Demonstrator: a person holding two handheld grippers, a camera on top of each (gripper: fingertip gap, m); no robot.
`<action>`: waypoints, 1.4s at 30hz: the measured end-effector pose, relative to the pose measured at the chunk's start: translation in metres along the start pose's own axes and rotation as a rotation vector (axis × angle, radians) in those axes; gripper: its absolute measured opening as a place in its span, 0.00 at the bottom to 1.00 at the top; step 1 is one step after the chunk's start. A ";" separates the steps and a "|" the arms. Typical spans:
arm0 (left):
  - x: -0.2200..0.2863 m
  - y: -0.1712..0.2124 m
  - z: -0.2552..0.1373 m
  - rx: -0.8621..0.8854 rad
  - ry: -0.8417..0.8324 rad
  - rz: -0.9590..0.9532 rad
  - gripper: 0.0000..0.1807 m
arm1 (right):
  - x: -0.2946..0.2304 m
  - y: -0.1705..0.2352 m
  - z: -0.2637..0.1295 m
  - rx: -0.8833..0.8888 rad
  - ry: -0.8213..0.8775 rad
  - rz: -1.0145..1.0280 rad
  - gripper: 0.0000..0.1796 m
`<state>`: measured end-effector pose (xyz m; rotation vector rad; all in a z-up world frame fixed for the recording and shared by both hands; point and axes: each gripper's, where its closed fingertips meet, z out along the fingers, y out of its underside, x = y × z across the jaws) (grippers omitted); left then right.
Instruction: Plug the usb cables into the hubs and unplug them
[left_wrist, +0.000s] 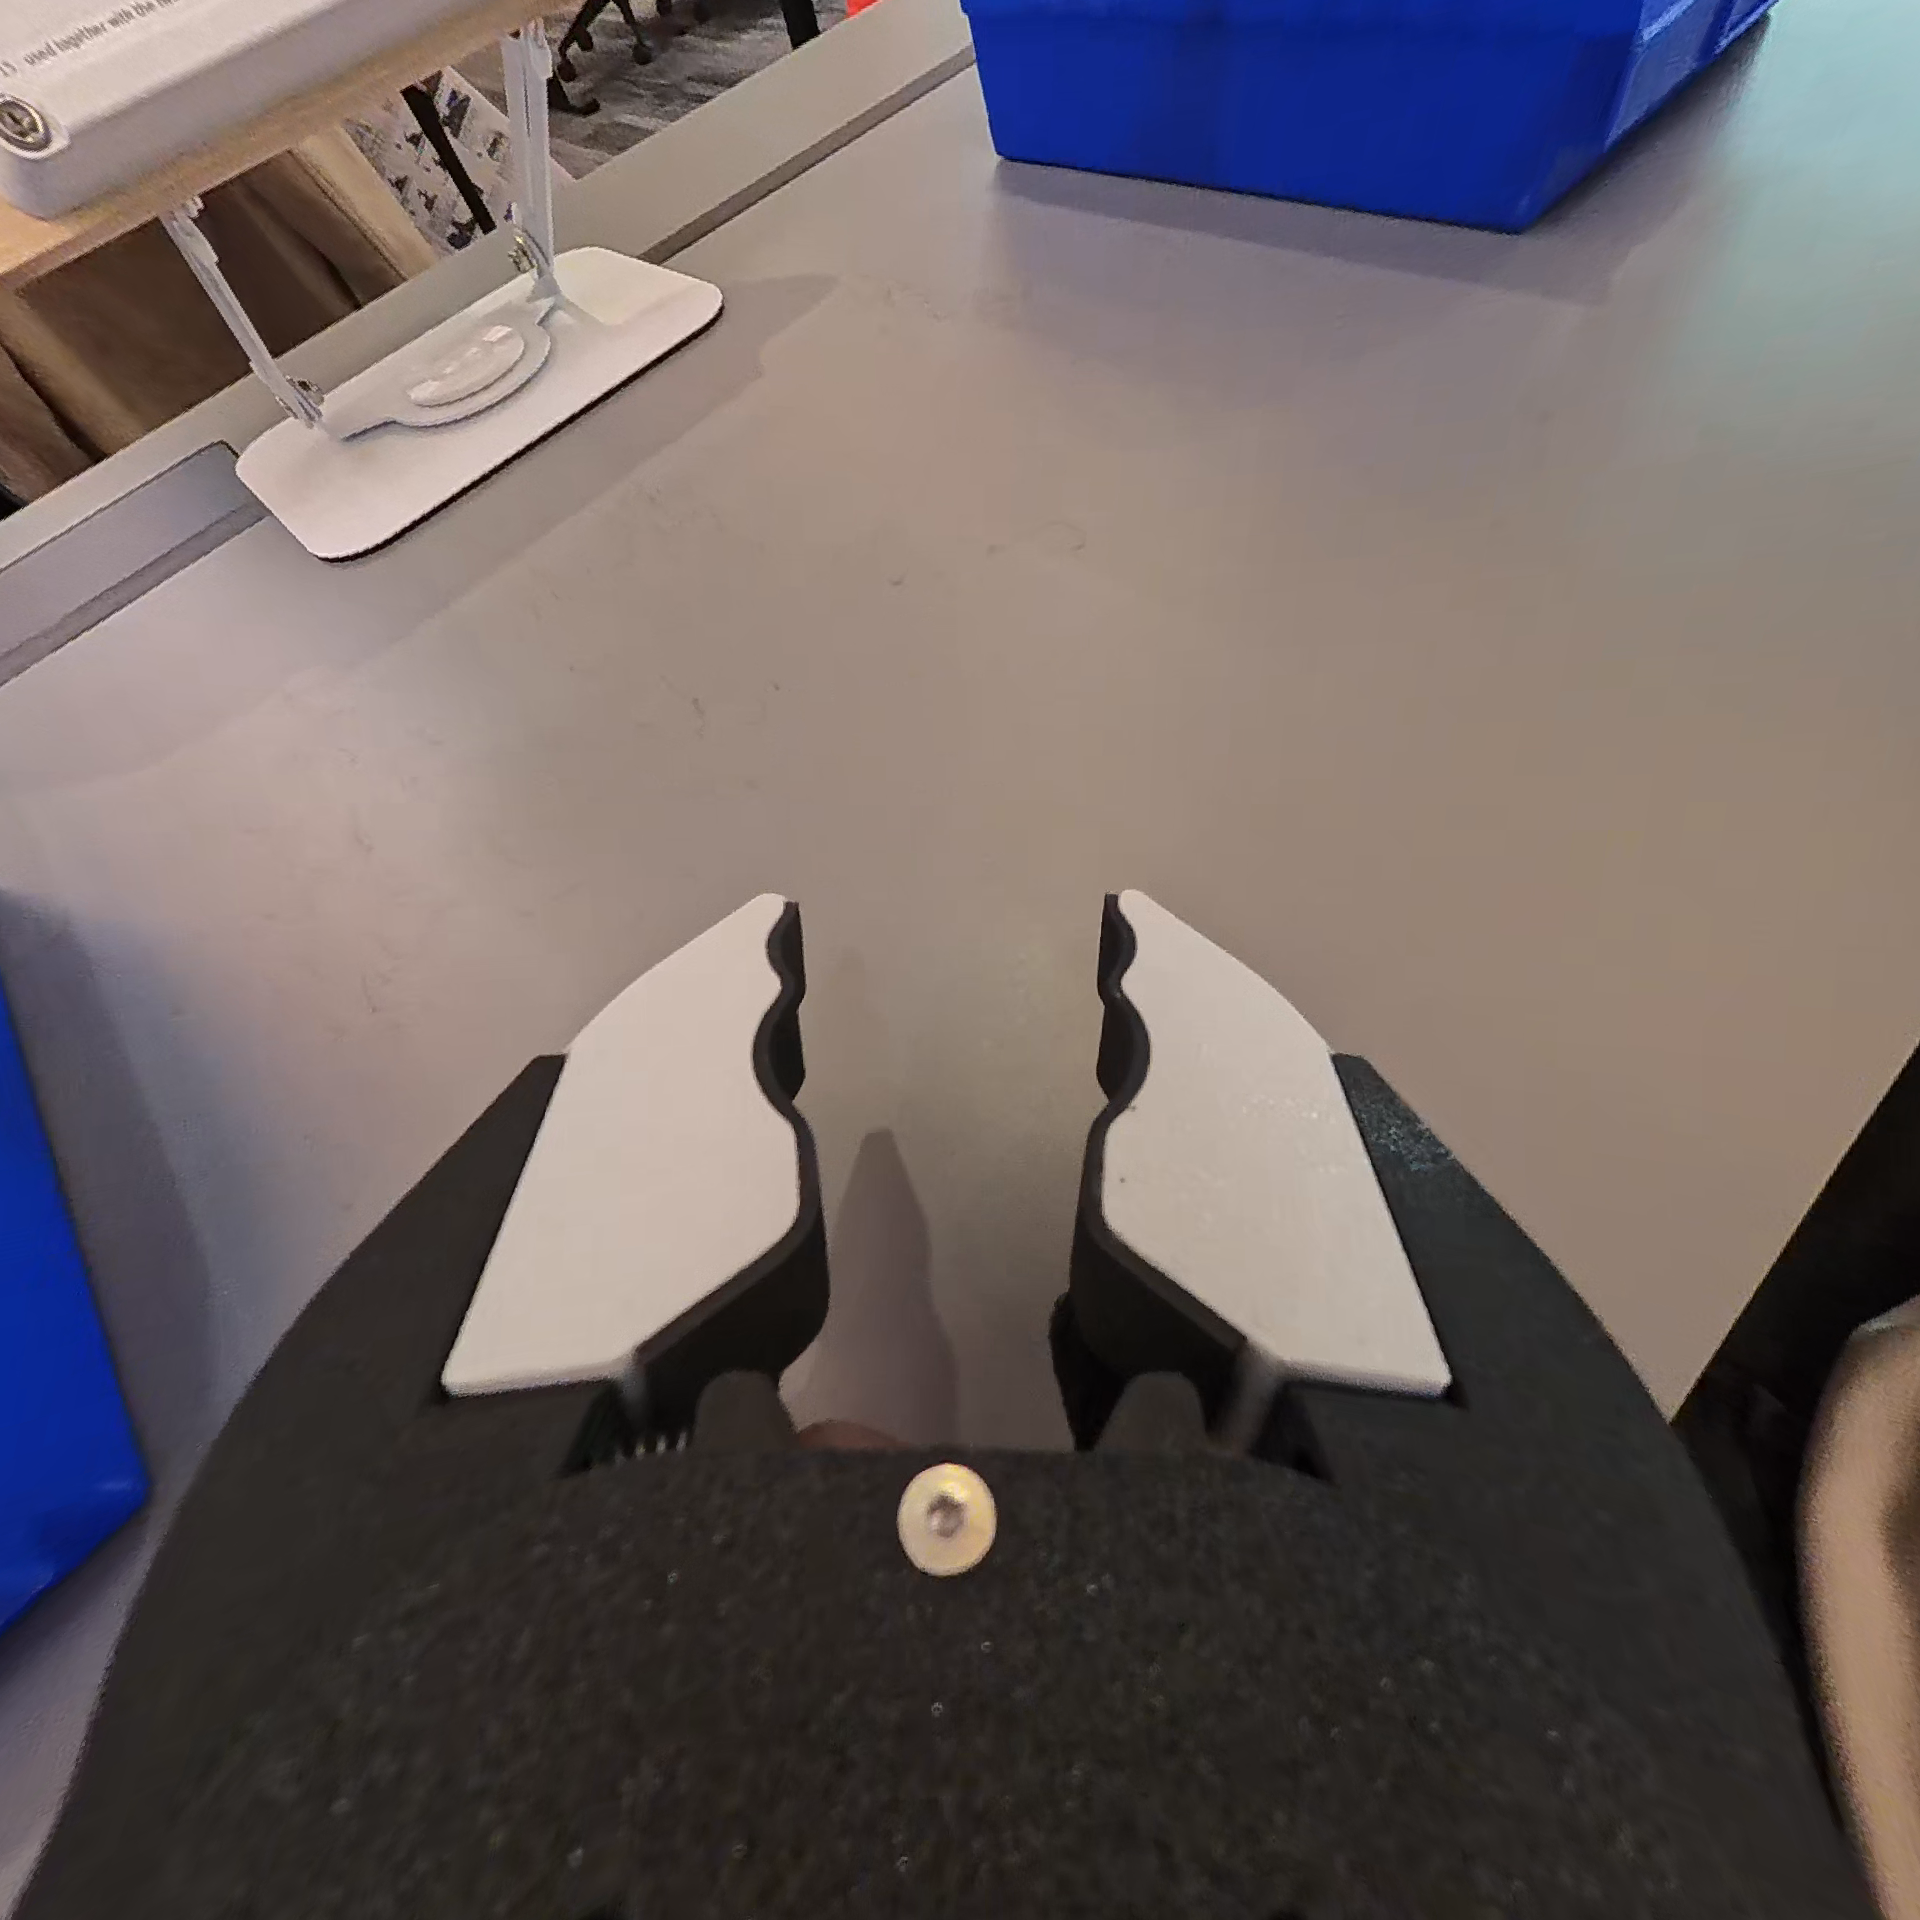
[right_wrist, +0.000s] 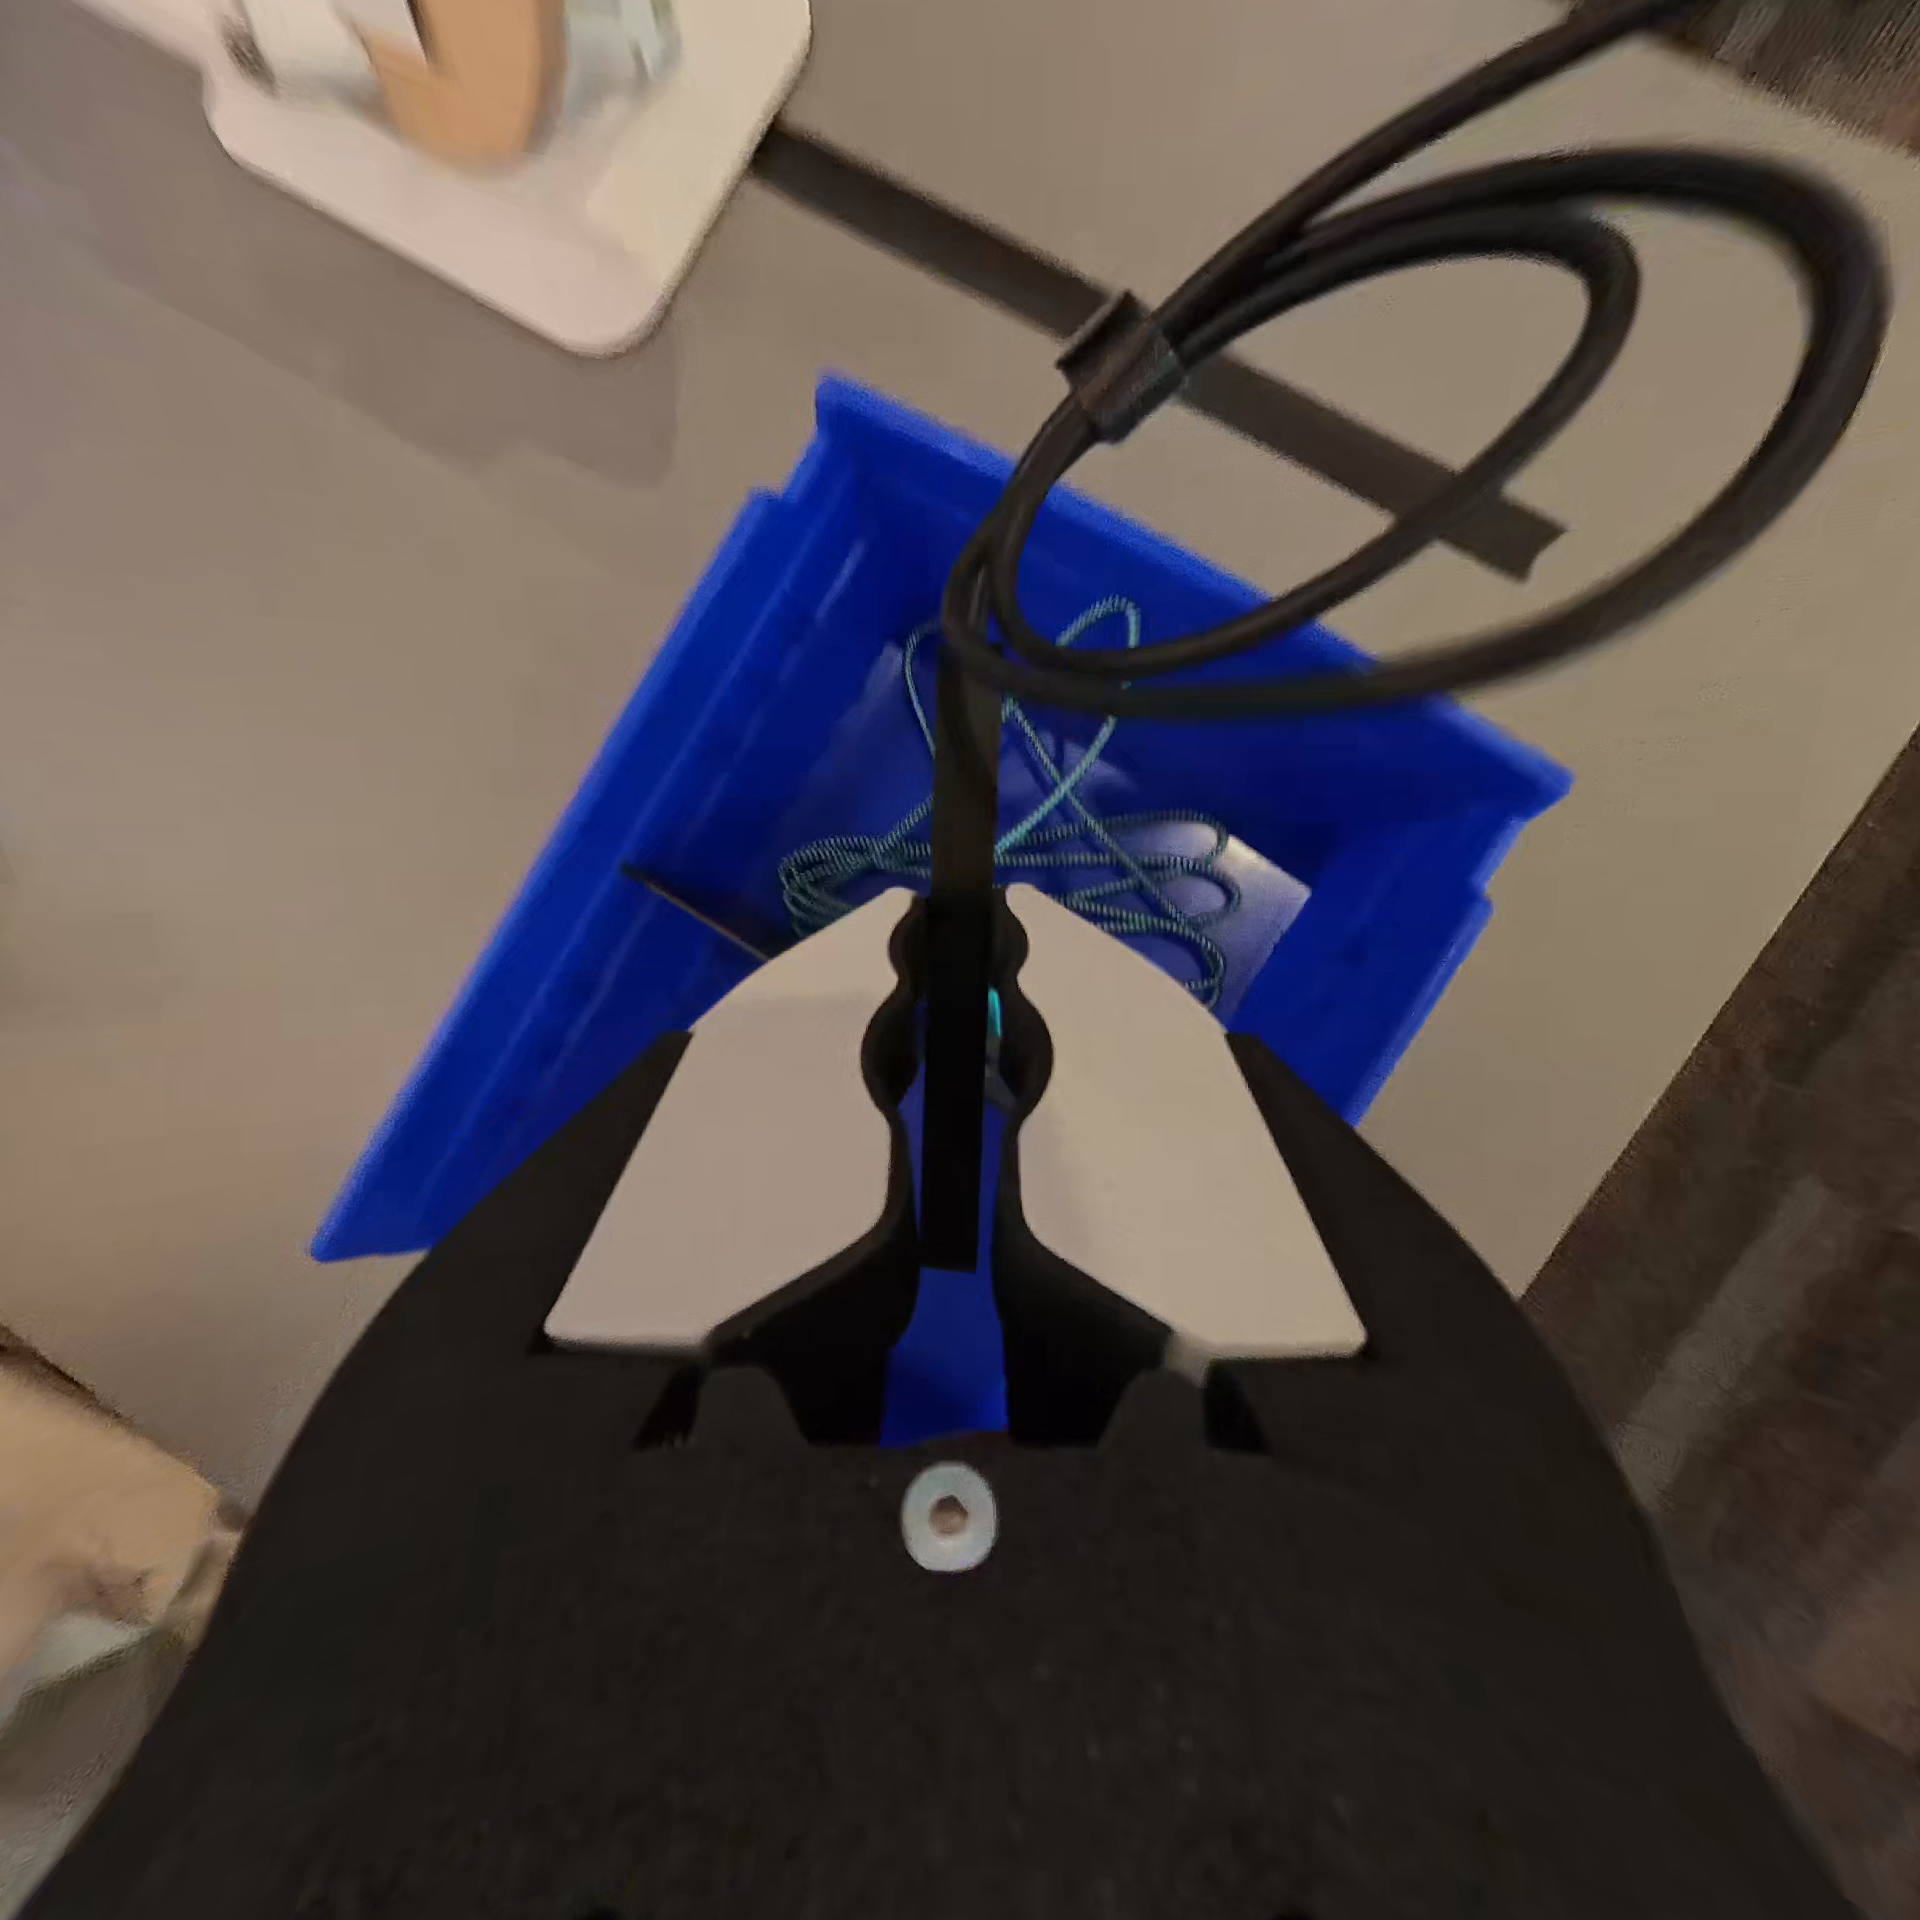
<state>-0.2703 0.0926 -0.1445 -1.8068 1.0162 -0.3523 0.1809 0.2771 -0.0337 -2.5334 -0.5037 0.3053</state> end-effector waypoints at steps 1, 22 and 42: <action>0.000 0.000 0.000 -0.001 0.002 -0.001 0.30 | 0.000 0.009 0.009 -0.056 0.016 -0.033 0.06; 0.009 0.007 0.006 -0.055 -0.002 0.071 0.30 | 0.037 0.061 0.082 -0.737 -0.070 -0.489 0.07; -0.047 -0.044 0.000 0.176 -0.167 -0.241 0.30 | -0.110 -0.023 -0.046 0.482 -0.106 -0.299 0.25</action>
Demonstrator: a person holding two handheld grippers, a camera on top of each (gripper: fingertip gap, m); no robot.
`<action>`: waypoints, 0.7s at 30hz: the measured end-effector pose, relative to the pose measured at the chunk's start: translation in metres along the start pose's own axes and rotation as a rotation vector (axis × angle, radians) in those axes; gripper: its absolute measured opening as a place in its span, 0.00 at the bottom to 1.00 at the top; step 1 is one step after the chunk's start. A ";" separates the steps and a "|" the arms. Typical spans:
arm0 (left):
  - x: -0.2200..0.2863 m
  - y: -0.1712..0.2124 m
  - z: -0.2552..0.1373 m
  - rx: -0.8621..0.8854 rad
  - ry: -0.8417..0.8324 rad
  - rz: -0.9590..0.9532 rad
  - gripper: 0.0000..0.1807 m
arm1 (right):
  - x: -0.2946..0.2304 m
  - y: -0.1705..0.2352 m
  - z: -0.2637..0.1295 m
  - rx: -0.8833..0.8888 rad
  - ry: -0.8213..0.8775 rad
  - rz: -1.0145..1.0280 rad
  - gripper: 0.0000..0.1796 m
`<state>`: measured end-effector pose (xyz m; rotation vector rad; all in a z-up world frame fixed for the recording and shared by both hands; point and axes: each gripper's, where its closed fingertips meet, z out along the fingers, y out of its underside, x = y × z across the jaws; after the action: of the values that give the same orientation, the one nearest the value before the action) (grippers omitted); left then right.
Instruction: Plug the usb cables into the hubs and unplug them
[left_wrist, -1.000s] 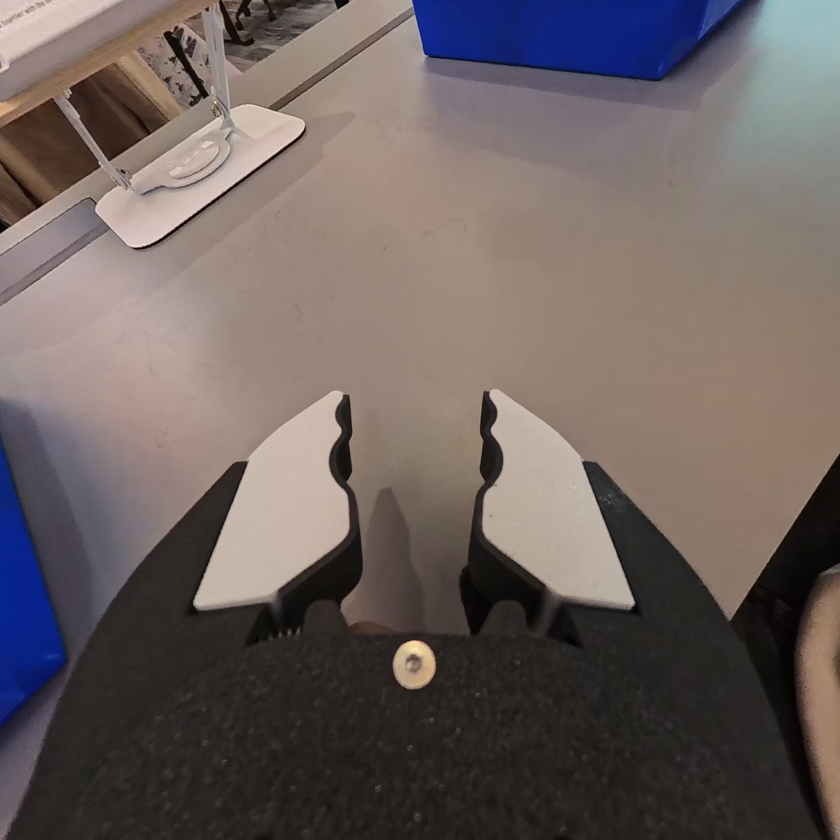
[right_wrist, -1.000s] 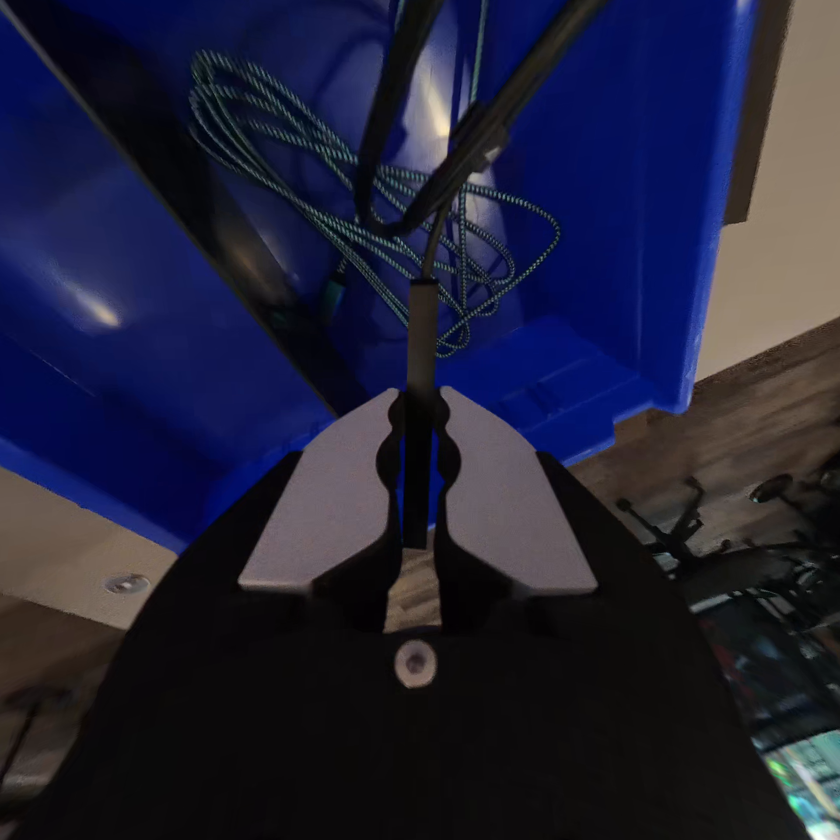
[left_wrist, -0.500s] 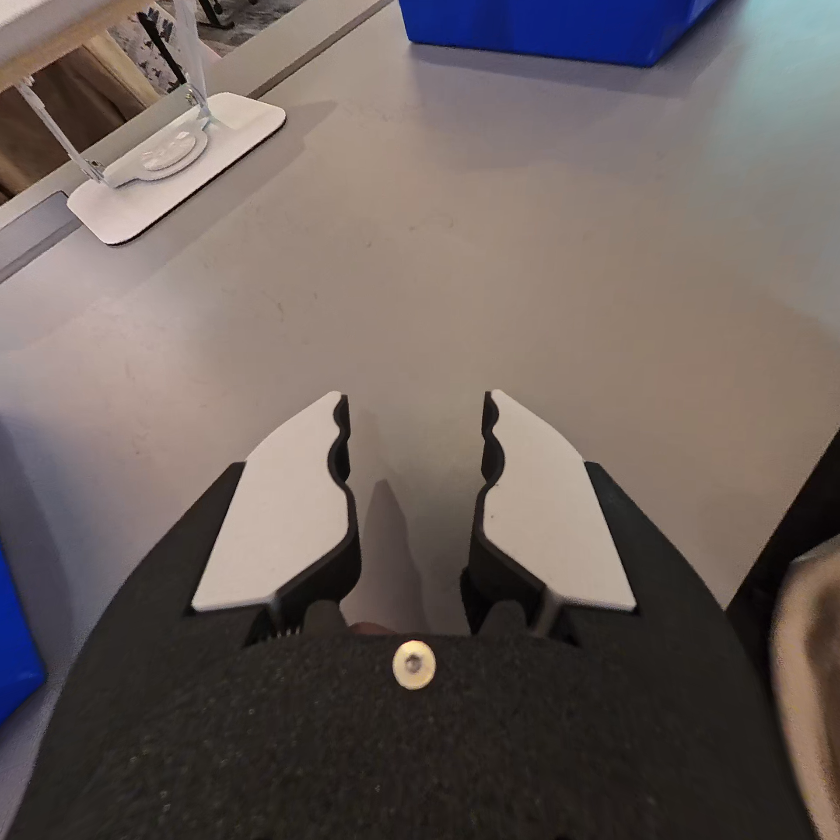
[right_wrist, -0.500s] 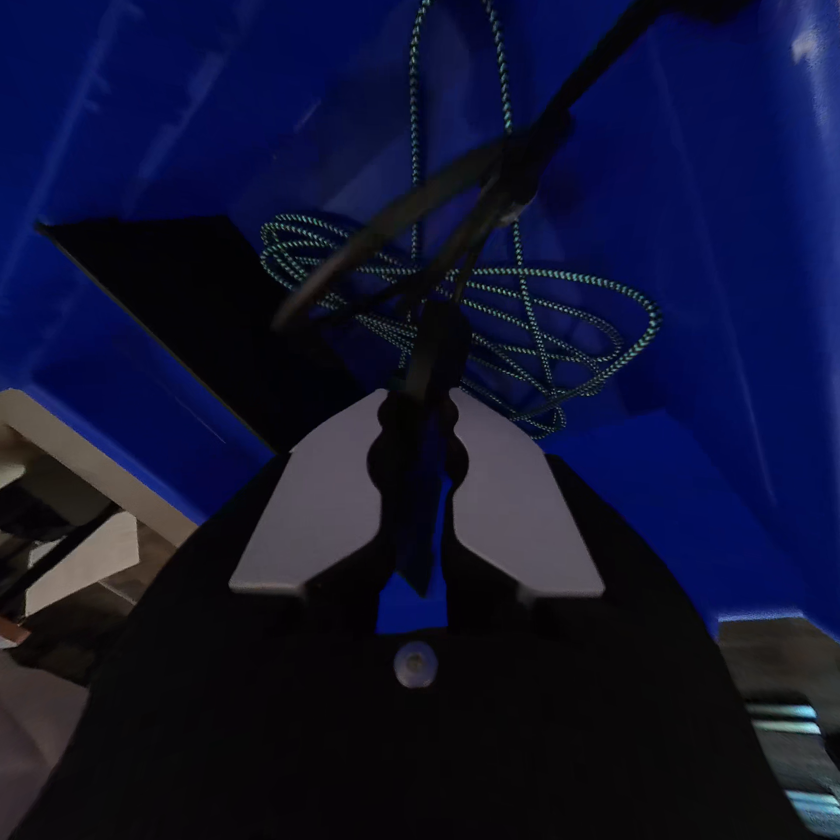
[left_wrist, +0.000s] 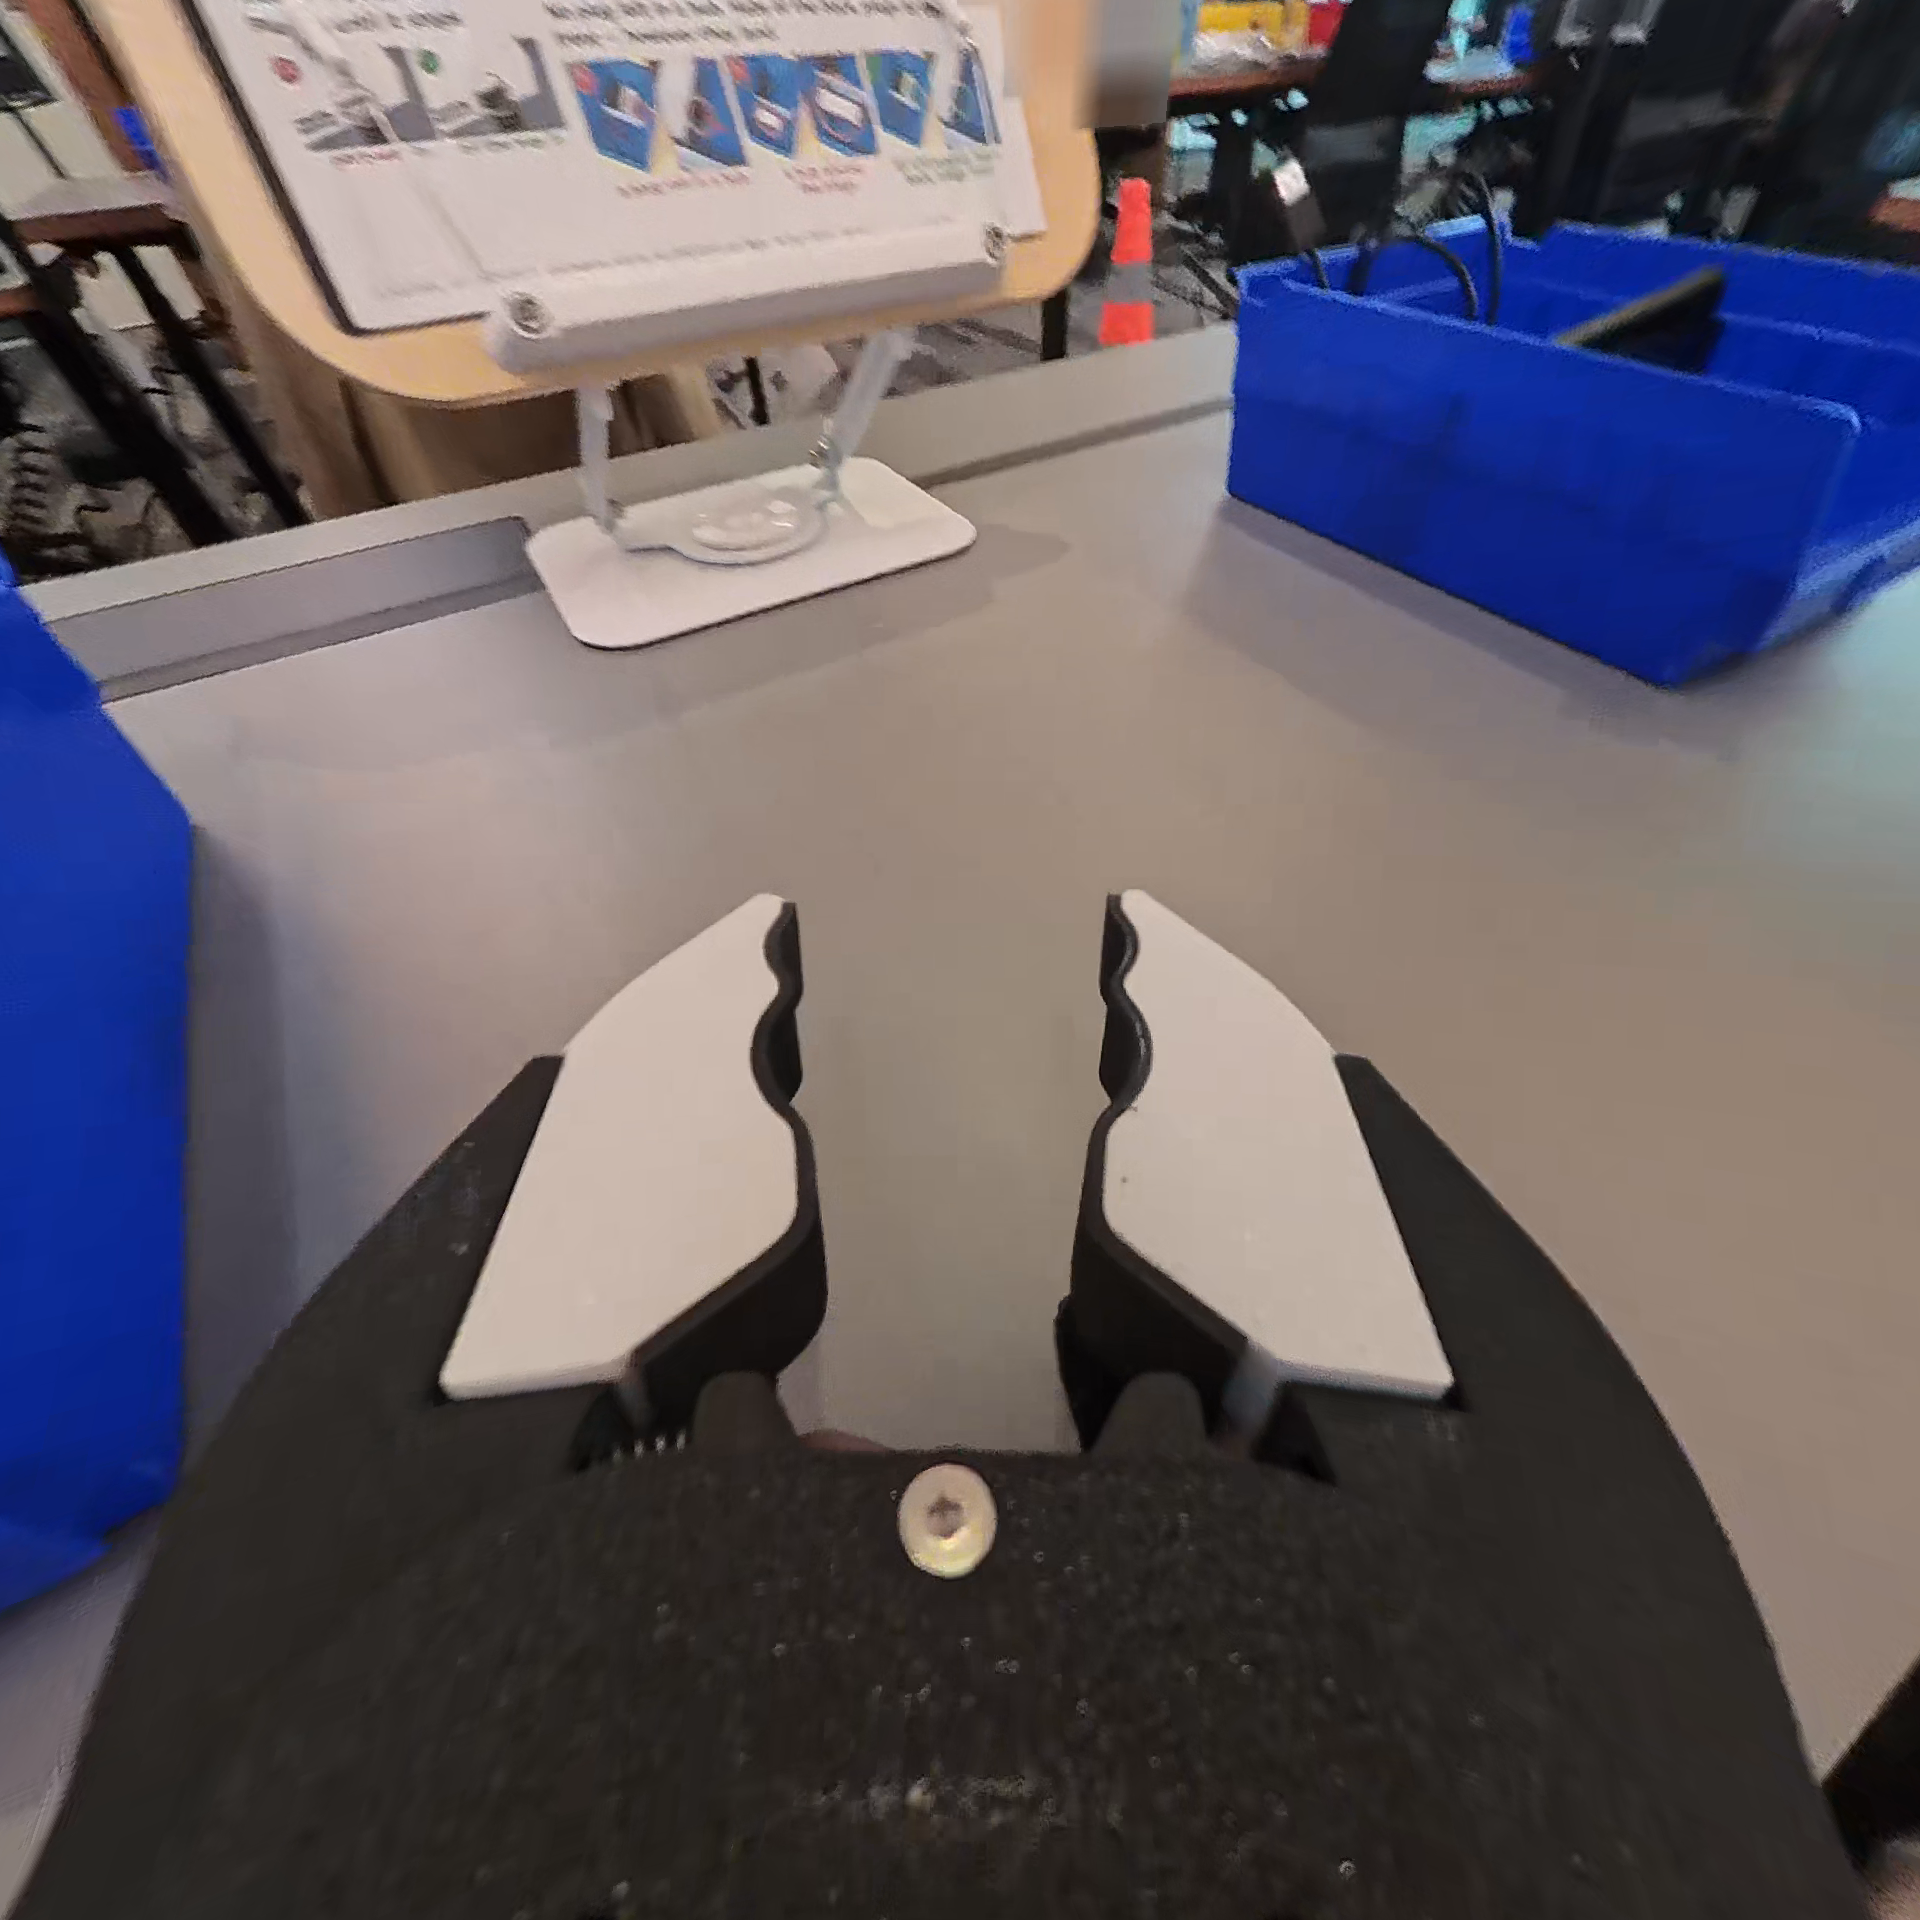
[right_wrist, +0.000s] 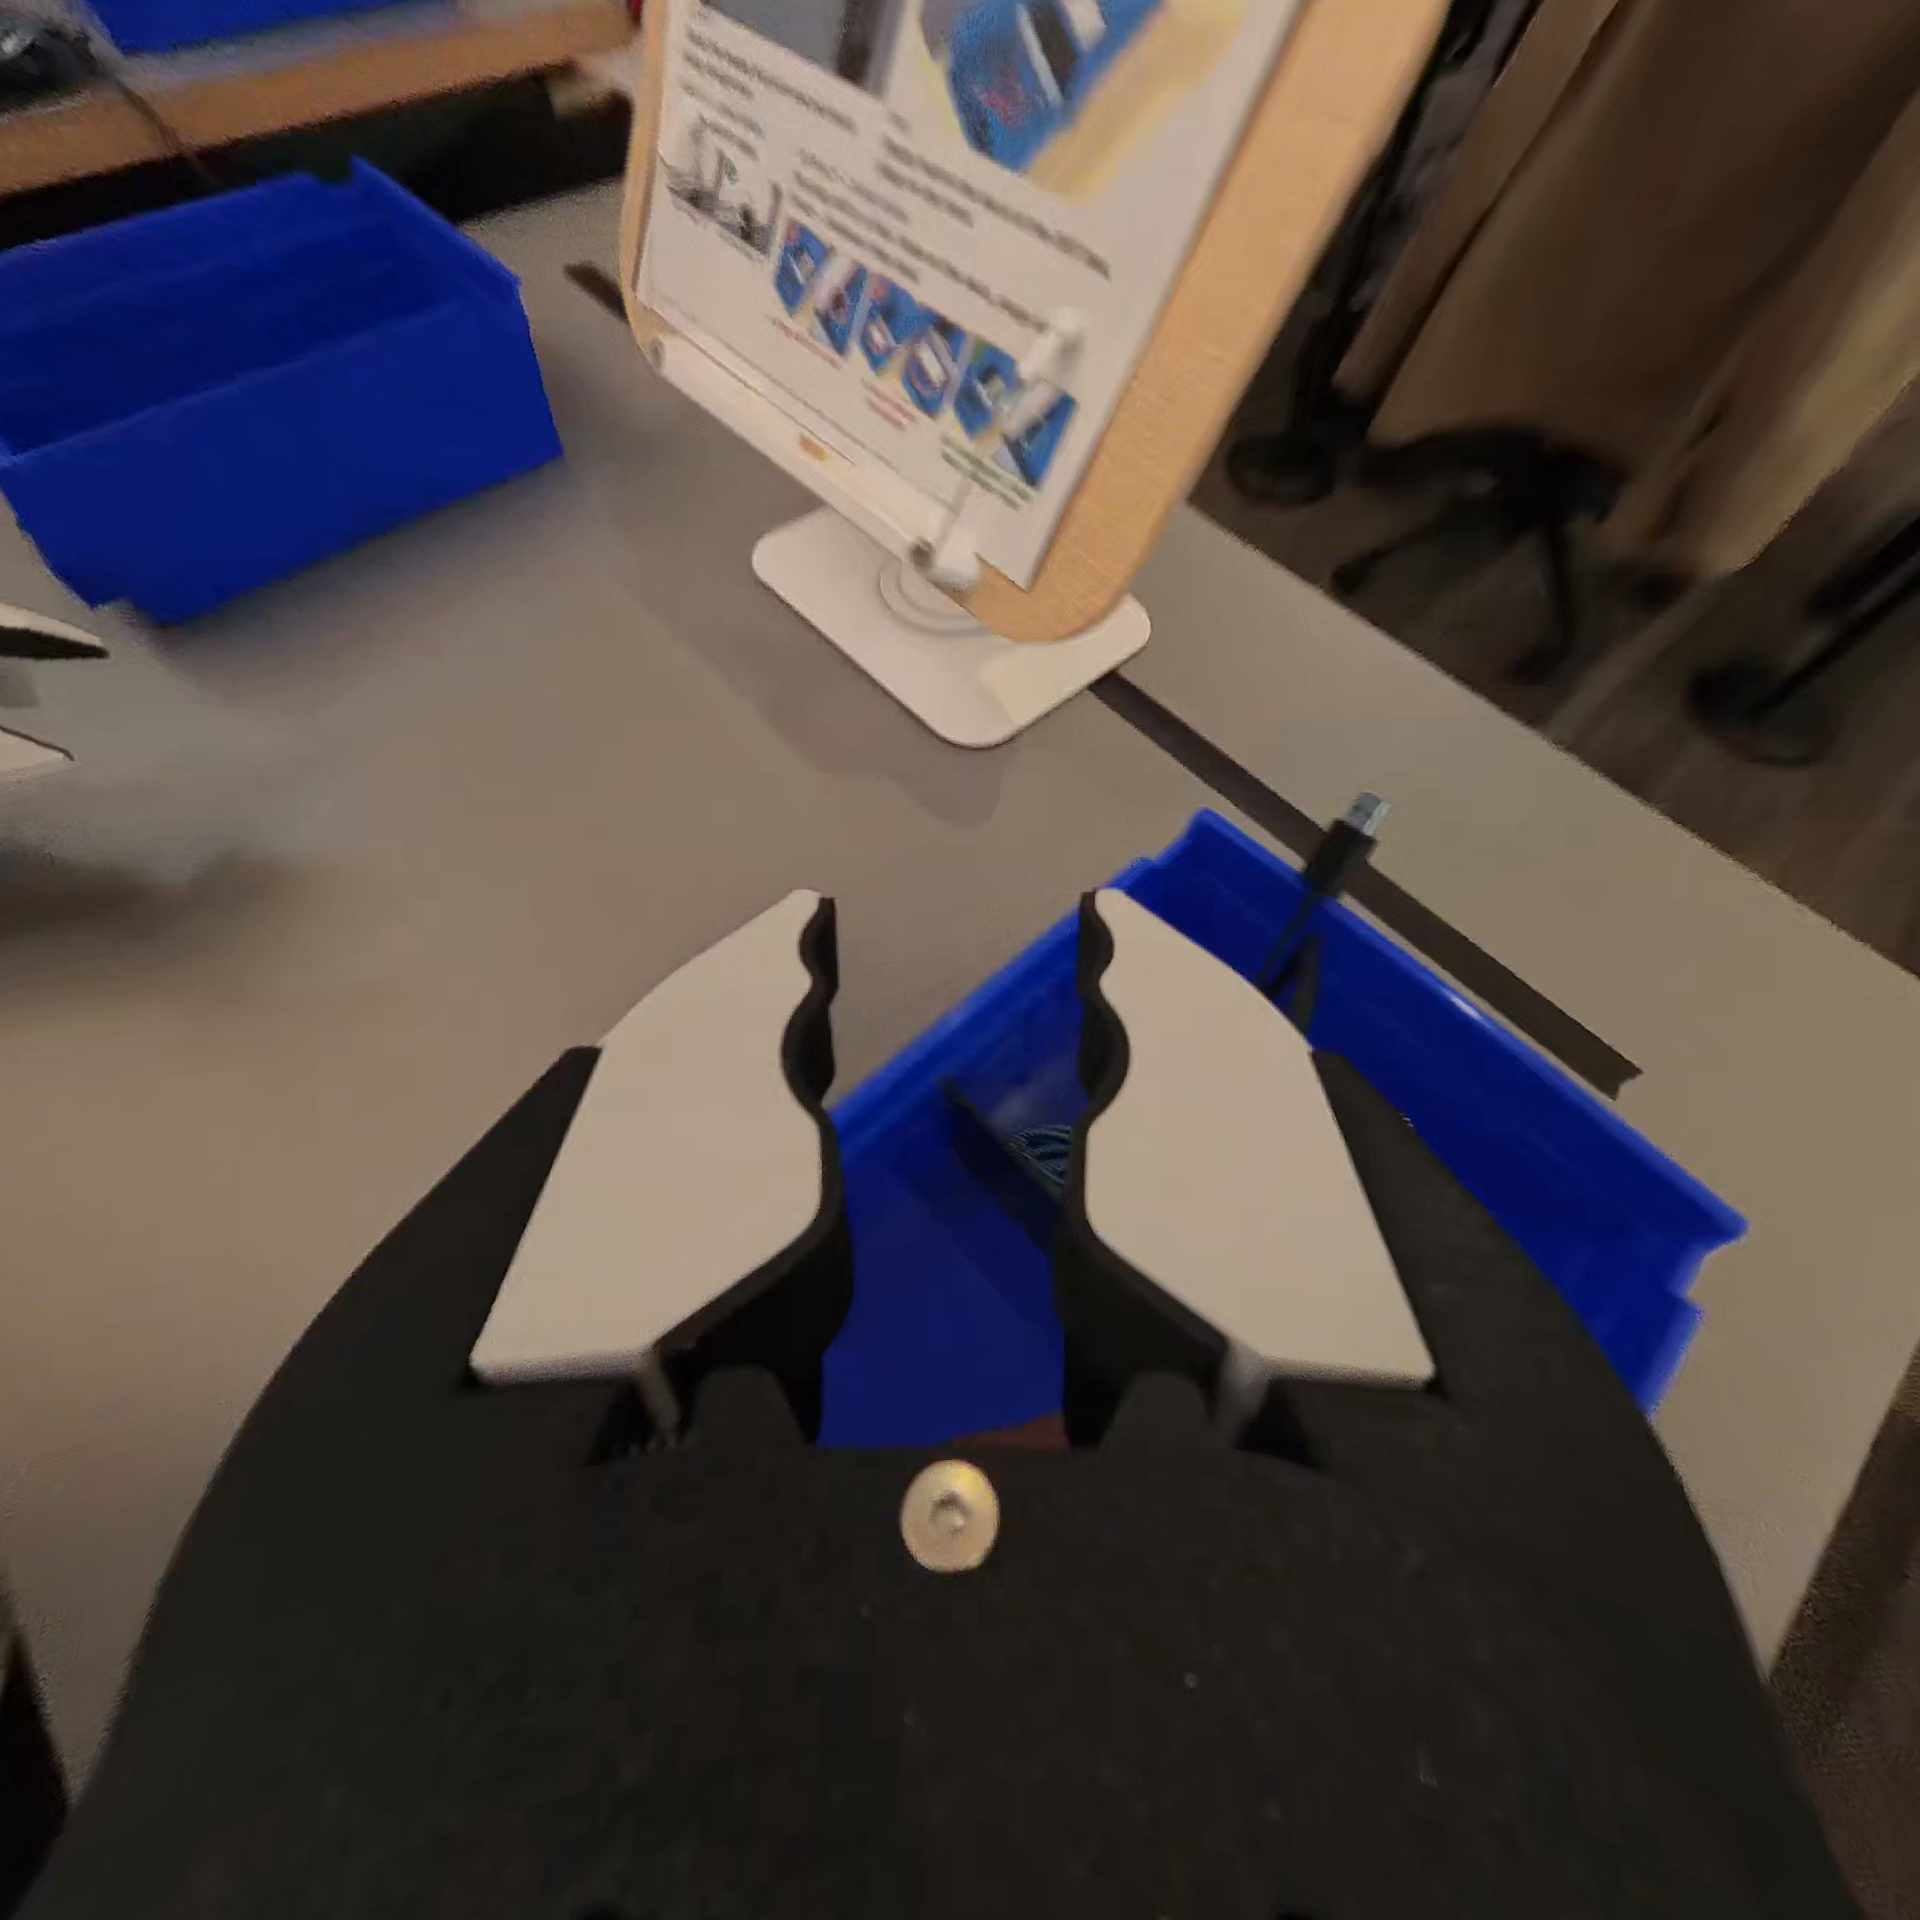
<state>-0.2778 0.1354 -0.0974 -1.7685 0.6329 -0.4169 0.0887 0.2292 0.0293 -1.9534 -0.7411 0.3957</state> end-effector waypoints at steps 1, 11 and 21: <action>-0.002 -0.003 0.000 0.015 -0.014 -0.026 0.30 | -0.023 0.001 0.000 0.060 0.057 0.003 0.24; 0.009 0.024 -0.006 -0.065 -0.049 -0.093 0.35 | -0.231 0.102 0.101 0.126 -0.039 0.224 0.33; 0.014 0.036 -0.014 -0.114 -0.030 -0.065 0.37 | -0.230 0.108 0.106 0.149 0.121 0.059 0.33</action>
<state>-0.2824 0.1090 -0.1282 -1.9038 0.5892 -0.4048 -0.1100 0.1154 -0.1243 -1.8441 -0.5617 0.3553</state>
